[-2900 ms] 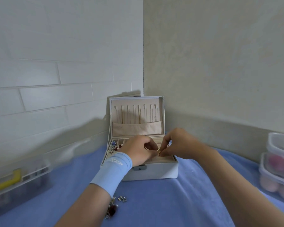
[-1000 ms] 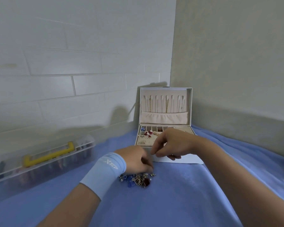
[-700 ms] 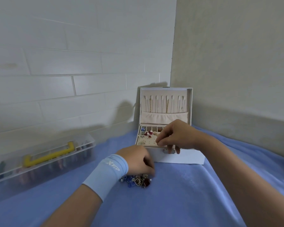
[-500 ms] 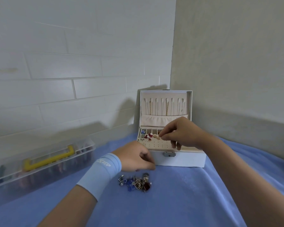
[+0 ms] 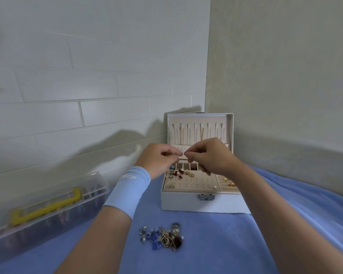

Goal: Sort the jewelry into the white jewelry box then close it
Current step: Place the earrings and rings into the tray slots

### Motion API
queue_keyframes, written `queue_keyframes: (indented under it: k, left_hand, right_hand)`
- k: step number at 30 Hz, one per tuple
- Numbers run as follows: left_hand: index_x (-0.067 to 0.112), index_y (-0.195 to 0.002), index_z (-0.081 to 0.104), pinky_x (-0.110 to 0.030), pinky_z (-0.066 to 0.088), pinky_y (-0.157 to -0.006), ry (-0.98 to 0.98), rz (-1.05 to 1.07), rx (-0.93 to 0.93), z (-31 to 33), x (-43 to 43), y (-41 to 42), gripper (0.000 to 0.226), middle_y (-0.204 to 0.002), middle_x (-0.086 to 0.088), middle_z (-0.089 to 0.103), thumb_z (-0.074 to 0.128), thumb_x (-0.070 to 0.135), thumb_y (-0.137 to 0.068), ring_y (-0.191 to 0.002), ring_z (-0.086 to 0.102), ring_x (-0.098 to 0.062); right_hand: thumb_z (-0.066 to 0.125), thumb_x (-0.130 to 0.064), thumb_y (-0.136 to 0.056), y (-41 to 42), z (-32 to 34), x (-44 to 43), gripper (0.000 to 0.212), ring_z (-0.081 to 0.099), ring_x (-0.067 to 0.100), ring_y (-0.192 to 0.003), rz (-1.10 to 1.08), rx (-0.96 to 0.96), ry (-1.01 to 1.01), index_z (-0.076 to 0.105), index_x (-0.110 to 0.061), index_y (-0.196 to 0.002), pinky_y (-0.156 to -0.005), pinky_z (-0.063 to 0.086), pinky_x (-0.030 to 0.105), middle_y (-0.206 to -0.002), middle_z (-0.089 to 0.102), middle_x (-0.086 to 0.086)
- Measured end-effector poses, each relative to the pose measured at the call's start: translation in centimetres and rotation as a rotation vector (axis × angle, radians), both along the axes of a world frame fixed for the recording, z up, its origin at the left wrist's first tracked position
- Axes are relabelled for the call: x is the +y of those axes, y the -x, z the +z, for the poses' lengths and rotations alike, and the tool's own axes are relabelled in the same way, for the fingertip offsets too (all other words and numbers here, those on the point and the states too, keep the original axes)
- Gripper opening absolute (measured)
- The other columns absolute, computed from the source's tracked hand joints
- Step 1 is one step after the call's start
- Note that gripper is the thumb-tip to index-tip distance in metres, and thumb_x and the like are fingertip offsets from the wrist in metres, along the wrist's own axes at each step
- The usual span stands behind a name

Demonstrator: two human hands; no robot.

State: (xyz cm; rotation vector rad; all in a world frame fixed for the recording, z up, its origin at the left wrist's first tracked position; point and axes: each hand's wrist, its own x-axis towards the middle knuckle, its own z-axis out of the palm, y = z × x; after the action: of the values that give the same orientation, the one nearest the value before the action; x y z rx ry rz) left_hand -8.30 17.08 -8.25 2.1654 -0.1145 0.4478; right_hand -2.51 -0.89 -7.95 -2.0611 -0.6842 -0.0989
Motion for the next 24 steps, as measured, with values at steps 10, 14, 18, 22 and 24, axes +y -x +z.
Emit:
queue_keyframes:
  k: [10, 14, 18, 22, 24]
  left_hand:
    - [0.02, -0.09, 0.079, -0.008, 0.04, -0.054, 0.024, -0.031, -0.039, -1.2, -0.2, -1.0, 0.008, -0.061, 0.017, 0.063, 0.072, 0.018, -0.087, -0.049, 0.052, 0.005]
    - [0.019, -0.094, 0.079, -0.007, 0.042, -0.058, 0.016, -0.03, -0.077, -1.3, 0.5, -1.0, 0.01, -0.068, 0.016, 0.065, 0.072, 0.015, -0.088, -0.053, 0.055, 0.008]
    - [0.017, -0.093, 0.079, -0.006, 0.04, -0.054, 0.048, -0.042, -0.108, -1.3, 0.8, -1.0, 0.01, -0.057, 0.02, 0.063, 0.071, 0.014, -0.089, -0.049, 0.053, 0.007]
    - [0.017, -0.095, 0.077, -0.008, 0.04, -0.052, 0.08, -0.056, -0.107, -1.4, 1.0, -1.2, 0.01, -0.062, 0.016, 0.067, 0.067, 0.016, -0.092, -0.046, 0.05, 0.004]
    - [0.016, -0.094, 0.076, -0.01, 0.04, -0.053, 0.088, -0.059, -0.087, -1.5, 1.0, -1.4, 0.012, -0.072, 0.01, 0.071, 0.064, 0.016, -0.094, -0.047, 0.049, 0.002]
  right_hand:
    - [0.081, -0.003, -0.082, -0.6, -1.5, 0.0, 0.034, 0.053, 0.018, -0.045, 0.08, 0.084, -0.24, 0.07, -0.012, -0.112, -0.041, 0.045, 0.026, -0.082, 0.077, 0.006]
    - [0.079, 0.001, -0.082, -0.6, -1.6, 0.5, 0.031, 0.051, 0.017, -0.043, 0.097, 0.107, -0.271, 0.07, -0.012, -0.109, -0.04, 0.044, 0.026, -0.084, 0.078, 0.009]
    - [0.076, 0.001, -0.085, -0.6, -1.6, 0.6, 0.024, 0.05, 0.017, -0.043, 0.112, 0.135, -0.324, 0.071, -0.01, -0.107, -0.04, 0.044, 0.025, -0.086, 0.078, 0.011]
    - [0.078, -0.003, -0.085, -0.7, -1.8, 0.7, 0.017, 0.047, 0.017, -0.04, 0.123, 0.147, -0.399, 0.073, -0.006, -0.101, -0.039, 0.041, 0.026, -0.087, 0.076, 0.017]
    - [0.079, -0.005, -0.084, -0.6, -1.9, 1.0, 0.011, 0.046, 0.017, -0.039, 0.119, 0.106, -0.41, 0.076, -0.005, -0.094, -0.039, 0.04, 0.026, -0.082, 0.074, 0.02]
